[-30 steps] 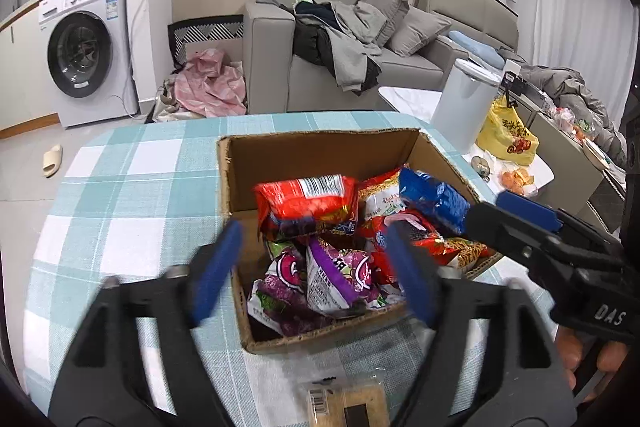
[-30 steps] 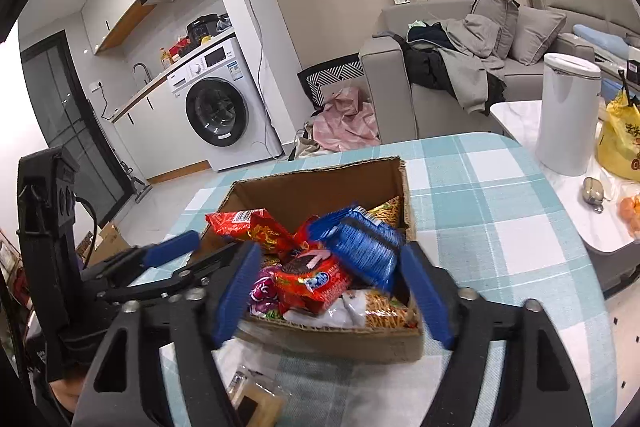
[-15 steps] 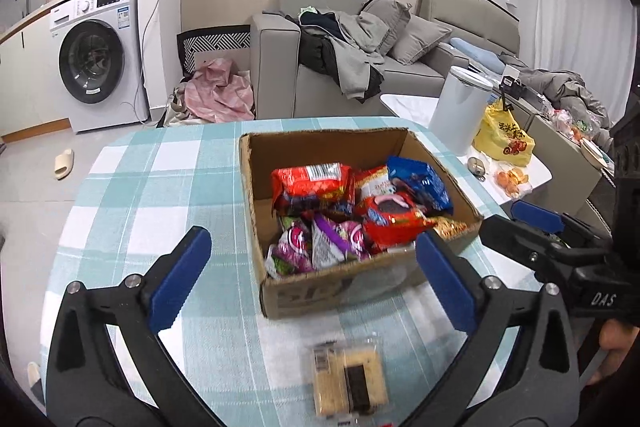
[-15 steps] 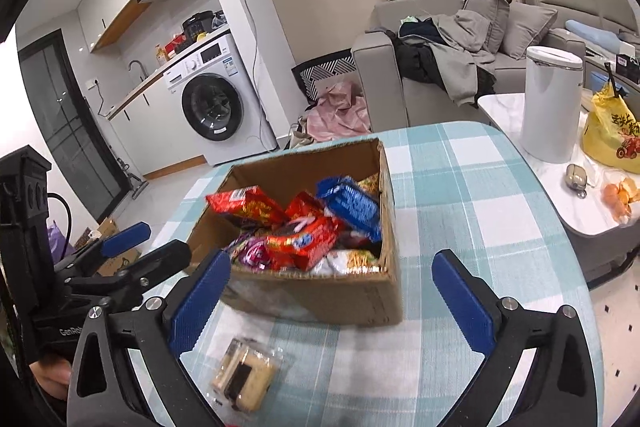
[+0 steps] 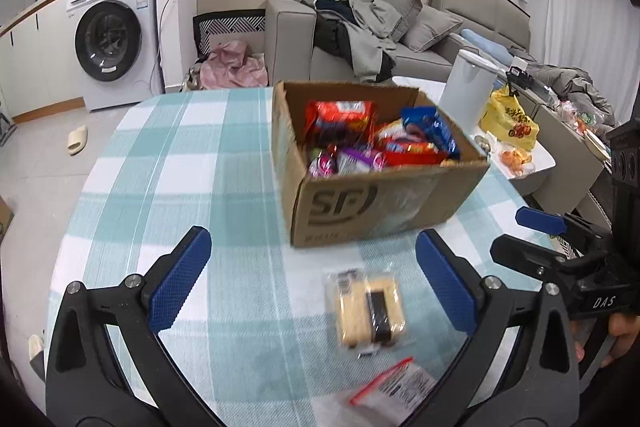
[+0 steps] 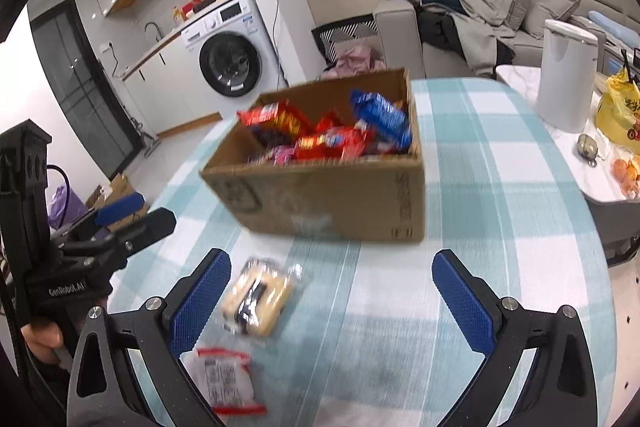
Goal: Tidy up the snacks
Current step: 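Open both tools and move them down toward the packs on the table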
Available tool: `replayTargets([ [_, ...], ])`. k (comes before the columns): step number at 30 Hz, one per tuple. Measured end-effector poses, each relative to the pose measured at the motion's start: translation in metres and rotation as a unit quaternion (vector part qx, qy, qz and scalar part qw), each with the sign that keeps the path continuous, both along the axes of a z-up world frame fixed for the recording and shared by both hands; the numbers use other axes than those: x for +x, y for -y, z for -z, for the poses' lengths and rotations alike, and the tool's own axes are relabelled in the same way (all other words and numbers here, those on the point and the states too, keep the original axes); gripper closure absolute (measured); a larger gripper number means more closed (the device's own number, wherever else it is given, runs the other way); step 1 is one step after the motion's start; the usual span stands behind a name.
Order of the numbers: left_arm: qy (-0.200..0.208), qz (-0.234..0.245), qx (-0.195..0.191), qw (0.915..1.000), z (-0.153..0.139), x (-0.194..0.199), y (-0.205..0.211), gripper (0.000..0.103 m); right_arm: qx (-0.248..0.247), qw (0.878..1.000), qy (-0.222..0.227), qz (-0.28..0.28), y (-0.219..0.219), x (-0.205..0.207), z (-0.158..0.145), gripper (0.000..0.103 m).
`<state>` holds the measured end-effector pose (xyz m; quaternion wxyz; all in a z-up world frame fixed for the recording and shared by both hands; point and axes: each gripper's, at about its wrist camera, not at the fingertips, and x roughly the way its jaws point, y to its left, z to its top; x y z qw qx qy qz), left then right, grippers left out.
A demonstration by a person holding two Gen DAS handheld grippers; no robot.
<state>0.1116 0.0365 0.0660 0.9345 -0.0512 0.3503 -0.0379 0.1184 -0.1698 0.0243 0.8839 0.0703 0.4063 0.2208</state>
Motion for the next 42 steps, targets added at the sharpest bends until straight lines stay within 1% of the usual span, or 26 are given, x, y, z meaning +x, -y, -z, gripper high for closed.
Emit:
replayTargets([
  [5, -0.017, -0.006, -0.002, 0.9998, 0.014, -0.015, -0.007, 0.001, -0.001, 1.0, -0.025, -0.011, -0.006, -0.012, 0.016, 0.0],
  [10, -0.039, -0.013, -0.001, 0.9991, 0.031, -0.021, -0.007, 0.001, -0.011, 0.998, -0.047, -0.03, -0.013, -0.024, 0.031, 0.0],
  [16, -0.064, -0.009, 0.008, 0.9979, 0.052, -0.029, -0.004, 0.001, -0.009, 0.996, -0.08, -0.048, -0.027, -0.039, 0.053, 0.0],
  [19, -0.073, -0.01, 0.01, 0.9972, 0.06, -0.031, -0.003, 0.001, -0.016, 0.994, -0.085, -0.065, -0.036, -0.046, 0.06, 0.0],
  [22, -0.078, -0.013, 0.01, 0.9968, 0.064, -0.033, -0.005, 0.001, -0.009, 0.993, -0.091, -0.079, -0.044, -0.051, 0.064, 0.0],
  [27, -0.088, -0.026, 0.003, 0.9958, 0.07, -0.031, -0.013, 0.001, -0.016, 0.99, -0.096, -0.105, -0.064, -0.059, 0.072, 0.001],
  [33, -0.095, -0.033, 0.001, 0.9949, 0.075, -0.028, -0.018, 0.001, -0.051, 0.988, -0.079, -0.119, -0.081, -0.064, 0.072, 0.0],
  [37, -0.1, -0.035, 0.0, 0.9944, 0.079, -0.024, -0.019, 0.001, -0.086, 0.986, -0.063, -0.129, -0.089, -0.067, 0.075, 0.001],
  [39, -0.102, -0.034, 0.0, 0.9942, 0.08, -0.023, -0.018, 0.001, -0.105, 0.985, -0.055, -0.128, -0.09, -0.067, 0.076, 0.001],
  [42, -0.104, -0.033, 0.003, 0.994, 0.082, -0.02, -0.017, 0.001, -0.115, 0.985, -0.051, -0.115, -0.086, -0.064, 0.078, 0.001],
])
